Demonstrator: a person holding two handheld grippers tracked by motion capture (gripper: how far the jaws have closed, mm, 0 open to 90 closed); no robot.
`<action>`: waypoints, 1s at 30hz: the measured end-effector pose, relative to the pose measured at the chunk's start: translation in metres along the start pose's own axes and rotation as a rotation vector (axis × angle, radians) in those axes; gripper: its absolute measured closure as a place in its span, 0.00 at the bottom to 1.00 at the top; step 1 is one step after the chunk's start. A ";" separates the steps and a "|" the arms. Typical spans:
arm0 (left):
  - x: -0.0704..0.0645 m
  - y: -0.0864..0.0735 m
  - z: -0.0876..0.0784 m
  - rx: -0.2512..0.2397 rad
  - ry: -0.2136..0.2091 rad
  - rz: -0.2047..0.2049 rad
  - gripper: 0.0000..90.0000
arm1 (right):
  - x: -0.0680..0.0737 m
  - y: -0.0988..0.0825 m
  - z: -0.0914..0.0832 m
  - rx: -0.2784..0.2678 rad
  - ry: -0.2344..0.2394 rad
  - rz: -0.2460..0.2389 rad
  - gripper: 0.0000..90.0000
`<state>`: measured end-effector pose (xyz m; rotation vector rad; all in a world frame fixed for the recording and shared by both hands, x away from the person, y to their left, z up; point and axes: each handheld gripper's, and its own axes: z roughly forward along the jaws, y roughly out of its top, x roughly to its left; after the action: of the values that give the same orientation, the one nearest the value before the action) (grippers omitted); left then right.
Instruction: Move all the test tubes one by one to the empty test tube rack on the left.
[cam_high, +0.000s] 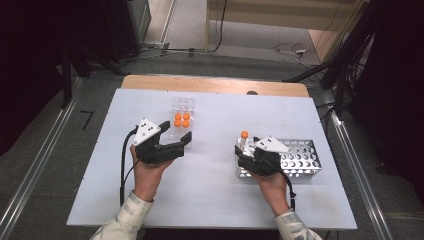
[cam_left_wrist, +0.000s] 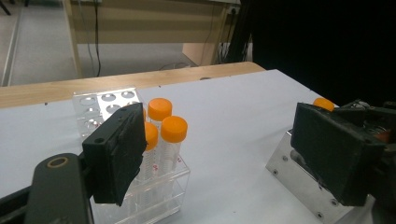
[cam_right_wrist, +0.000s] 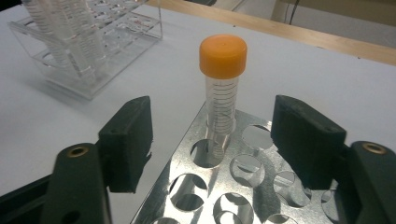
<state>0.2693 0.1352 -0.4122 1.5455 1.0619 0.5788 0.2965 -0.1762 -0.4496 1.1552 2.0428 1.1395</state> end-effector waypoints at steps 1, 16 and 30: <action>0.000 0.000 0.000 0.000 -0.001 0.000 0.20 | 0.000 0.001 0.002 0.007 -0.005 0.004 0.35; 0.000 0.000 0.000 0.003 -0.004 -0.001 0.21 | 0.005 0.007 0.014 0.062 -0.055 0.018 0.68; -0.002 -0.001 -0.001 0.006 -0.004 0.005 0.21 | 0.005 0.008 0.015 0.067 -0.080 0.033 0.79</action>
<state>0.2677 0.1341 -0.4125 1.5544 1.0574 0.5765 0.3091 -0.1638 -0.4510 1.2508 2.0220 1.0298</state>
